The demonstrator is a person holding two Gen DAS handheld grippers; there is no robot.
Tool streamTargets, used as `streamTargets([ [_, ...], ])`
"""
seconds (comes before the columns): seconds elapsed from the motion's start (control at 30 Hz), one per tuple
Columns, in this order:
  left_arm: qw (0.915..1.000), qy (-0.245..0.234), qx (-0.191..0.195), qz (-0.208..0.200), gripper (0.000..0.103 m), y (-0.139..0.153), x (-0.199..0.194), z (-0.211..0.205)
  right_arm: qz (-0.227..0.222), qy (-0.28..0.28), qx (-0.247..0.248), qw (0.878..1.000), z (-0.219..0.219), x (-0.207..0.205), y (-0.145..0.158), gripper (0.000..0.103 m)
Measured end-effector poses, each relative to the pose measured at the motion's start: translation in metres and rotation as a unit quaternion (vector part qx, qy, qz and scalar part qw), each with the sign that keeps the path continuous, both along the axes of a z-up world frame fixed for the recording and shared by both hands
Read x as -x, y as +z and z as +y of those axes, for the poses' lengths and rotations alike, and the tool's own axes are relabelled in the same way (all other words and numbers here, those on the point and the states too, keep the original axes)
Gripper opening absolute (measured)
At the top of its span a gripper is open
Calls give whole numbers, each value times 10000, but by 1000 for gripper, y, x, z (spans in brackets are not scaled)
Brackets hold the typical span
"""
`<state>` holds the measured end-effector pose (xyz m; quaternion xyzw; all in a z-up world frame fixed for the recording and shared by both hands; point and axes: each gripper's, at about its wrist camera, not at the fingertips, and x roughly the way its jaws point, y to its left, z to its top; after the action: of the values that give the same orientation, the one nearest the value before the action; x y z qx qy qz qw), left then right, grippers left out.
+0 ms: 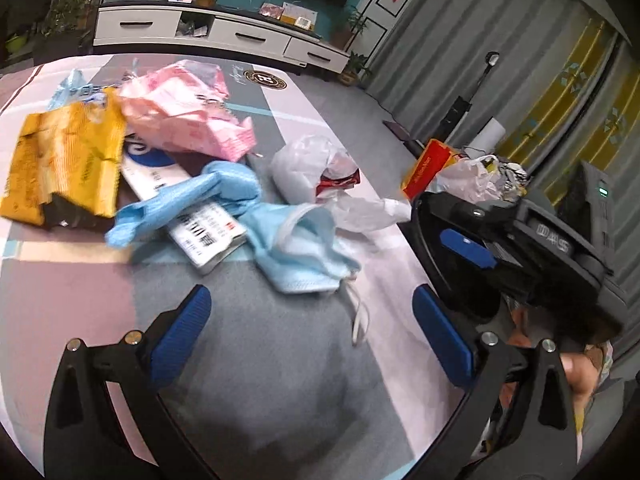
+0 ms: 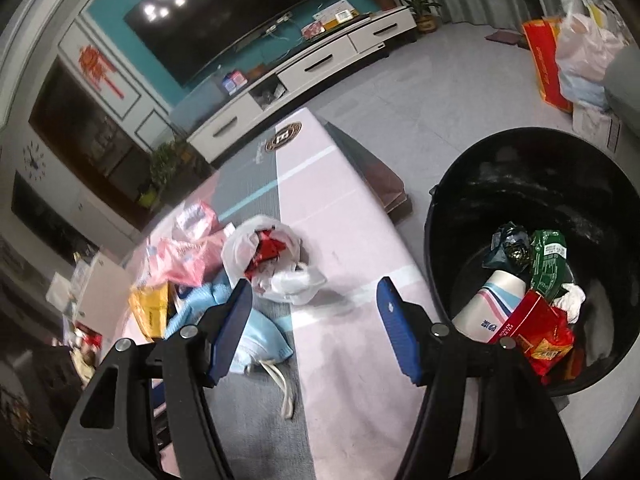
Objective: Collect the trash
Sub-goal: 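Grasp the blue face mask with left tool while right tool grasps white plastic bag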
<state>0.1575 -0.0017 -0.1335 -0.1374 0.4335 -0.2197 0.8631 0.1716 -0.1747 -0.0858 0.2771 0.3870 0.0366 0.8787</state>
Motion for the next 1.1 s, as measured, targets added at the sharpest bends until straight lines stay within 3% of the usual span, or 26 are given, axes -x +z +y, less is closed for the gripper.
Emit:
streamTargets([
  [0.1, 9998, 152, -73, 101, 100, 0, -12, -16, 12, -71, -91, 9999, -9, 1, -1, 64],
  [0.17, 9990, 284, -315, 153, 99, -3, -21, -30, 50, -77, -122, 9999, -13, 1, -2, 64],
  [0.43, 9933, 735, -815, 353, 71, -16, -39, -43, 87, -114, -509, 9986, -29, 4, -5, 64],
  [0.5, 9928, 791, -833, 348, 49, -16, -38, -38, 112, -65, -527, 9985, -28, 1, -5, 64],
  [0.6, 9944, 755, -679, 297, 30, -12, -32, -28, 176, 41, -404, 9990, -22, -4, -7, 64],
  [0.67, 9956, 658, -630, 213, 23, -10, -25, -22, 222, 127, -254, 9993, -16, -7, -9, 64],
  [0.8, 9993, 248, -293, -17, 22, 5, 3, -3, 280, 298, 14, 9992, -5, -13, -14, 64],
  [0.9, 9993, 95, -292, -232, 22, 17, 23, 14, 156, 438, 262, 9986, 6, -16, -15, 64],
  [1.1, 9973, 557, -323, -361, 25, 27, 23, 65, -258, 774, 427, 9957, 39, -29, -9, 64],
])
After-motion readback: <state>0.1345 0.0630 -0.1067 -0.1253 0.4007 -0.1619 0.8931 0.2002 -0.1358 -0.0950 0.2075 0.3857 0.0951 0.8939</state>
